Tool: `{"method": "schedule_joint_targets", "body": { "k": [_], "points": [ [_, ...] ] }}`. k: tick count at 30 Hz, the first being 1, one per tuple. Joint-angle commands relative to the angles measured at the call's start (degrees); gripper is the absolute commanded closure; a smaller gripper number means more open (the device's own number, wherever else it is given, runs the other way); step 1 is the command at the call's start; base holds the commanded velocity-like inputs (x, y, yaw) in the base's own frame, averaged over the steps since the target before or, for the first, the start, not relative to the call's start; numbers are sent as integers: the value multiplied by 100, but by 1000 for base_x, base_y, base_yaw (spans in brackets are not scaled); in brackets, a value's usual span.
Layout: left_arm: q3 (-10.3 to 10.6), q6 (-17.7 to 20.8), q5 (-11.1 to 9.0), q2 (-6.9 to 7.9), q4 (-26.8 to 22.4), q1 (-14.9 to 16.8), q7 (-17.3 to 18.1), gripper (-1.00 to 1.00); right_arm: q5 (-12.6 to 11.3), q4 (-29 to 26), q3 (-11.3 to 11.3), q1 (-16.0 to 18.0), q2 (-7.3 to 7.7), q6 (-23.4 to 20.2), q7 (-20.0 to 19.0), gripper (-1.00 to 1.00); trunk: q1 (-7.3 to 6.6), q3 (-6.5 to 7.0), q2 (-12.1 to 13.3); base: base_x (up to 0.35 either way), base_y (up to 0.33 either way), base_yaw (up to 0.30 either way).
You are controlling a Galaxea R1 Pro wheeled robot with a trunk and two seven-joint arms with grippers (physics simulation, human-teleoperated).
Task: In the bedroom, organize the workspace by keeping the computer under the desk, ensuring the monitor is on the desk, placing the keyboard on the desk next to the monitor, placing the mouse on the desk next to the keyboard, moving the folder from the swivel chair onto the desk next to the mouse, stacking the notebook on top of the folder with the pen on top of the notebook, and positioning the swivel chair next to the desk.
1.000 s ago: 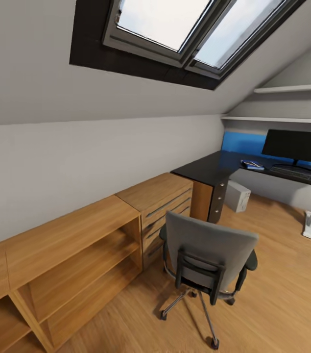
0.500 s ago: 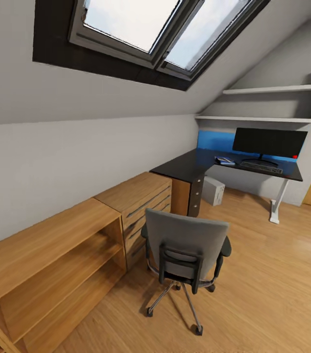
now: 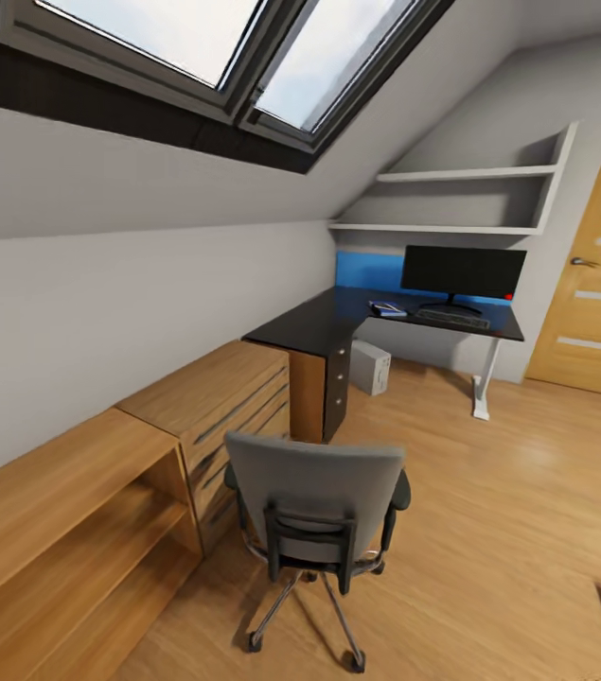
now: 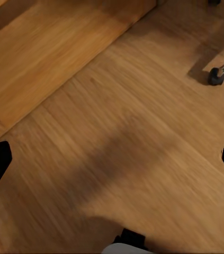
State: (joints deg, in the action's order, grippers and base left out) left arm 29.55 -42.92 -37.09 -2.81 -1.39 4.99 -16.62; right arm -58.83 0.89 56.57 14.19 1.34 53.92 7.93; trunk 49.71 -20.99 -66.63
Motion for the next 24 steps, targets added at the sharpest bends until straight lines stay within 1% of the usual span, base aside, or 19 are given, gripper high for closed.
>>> {"method": "schedule_joint_targets", "body": {
  "k": [1, 15, 24],
  "points": [
    [48, -7, -6, 0, -2, 2, -52, -100, 20, 7, 48, 5, -3, 4, 60, -100, 4, -7, -4, 323, 0, -300],
    [42, 5, -8, 0, -2, 2, -52, -100, 20, 7, 47, 5, -3, 4, 60, -100, 4, -7, -4, 324, 6, -300],
    [38, 11, -12, 0, -2, 2, -52, -100, 20, 7, 49, 5, -3, 4, 60, -100, 4, -7, -4, 268, 174, -300]
  ]
}}
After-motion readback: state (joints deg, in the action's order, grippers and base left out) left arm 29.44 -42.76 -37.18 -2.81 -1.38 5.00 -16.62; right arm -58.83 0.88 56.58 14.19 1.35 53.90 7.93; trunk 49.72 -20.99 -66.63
